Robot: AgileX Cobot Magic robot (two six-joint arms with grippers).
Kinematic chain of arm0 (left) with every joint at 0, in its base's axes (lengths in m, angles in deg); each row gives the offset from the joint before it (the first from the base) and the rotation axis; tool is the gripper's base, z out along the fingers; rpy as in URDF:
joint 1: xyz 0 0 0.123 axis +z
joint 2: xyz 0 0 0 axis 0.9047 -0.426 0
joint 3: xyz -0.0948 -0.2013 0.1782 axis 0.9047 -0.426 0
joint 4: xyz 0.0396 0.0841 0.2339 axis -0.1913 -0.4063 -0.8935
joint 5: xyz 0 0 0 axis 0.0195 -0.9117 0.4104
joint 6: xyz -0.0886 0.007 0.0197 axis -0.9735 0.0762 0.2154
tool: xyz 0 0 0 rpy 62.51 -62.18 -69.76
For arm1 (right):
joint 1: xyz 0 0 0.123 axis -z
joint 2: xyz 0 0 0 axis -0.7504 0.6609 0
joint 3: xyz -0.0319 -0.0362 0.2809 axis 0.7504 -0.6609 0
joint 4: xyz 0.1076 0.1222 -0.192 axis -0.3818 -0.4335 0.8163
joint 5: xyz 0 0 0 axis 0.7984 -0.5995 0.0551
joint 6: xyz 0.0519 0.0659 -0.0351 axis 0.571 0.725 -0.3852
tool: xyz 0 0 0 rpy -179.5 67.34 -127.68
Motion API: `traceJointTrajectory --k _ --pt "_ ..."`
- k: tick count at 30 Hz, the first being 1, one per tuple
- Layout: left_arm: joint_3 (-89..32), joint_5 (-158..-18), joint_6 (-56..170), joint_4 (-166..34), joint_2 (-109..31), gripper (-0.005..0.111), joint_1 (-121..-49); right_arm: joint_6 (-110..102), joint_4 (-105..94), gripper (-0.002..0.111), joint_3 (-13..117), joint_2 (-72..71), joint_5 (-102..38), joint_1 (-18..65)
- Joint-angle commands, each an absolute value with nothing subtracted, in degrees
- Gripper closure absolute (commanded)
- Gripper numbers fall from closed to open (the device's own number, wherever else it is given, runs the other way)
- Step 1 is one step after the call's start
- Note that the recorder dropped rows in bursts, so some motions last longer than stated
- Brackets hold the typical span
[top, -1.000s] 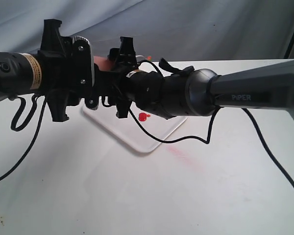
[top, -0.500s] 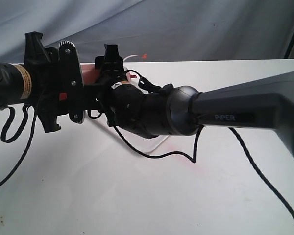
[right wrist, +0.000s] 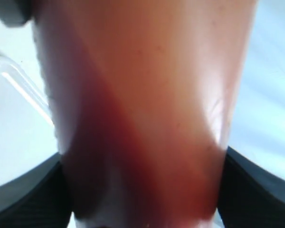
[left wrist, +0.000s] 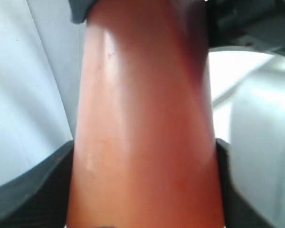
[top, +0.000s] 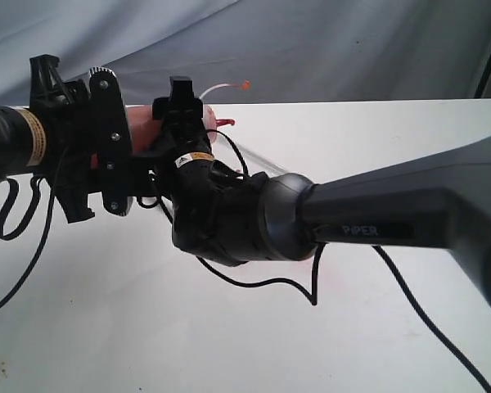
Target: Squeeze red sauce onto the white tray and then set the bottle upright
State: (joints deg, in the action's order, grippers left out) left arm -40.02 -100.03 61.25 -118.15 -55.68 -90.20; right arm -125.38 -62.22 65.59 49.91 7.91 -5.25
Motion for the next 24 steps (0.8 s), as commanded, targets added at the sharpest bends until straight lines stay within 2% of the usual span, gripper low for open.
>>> traceJointTrajectory --k 1,8,17,24 --pt "-40.6 -98.5 58.7 -114.5 -56.5 0.107 -91.0 -126.0 -55.8 0.108 62.9 46.7 13.9 -6.8" --pt "-40.6 -98.4 58.8 -110.0 -56.5 0.107 -91.0 -126.0 -48.8 0.108 57.4 44.2 14.9 -6.8" --pt "-44.2 -92.3 58.8 -109.6 -56.5 0.106 -91.0 -126.0 -45.9 0.108 57.4 41.8 13.4 -7.0" --pt "-44.9 -92.0 54.1 -109.4 -56.5 0.106 -91.0 -126.0 -43.7 0.108 57.4 41.8 11.8 -10.4"
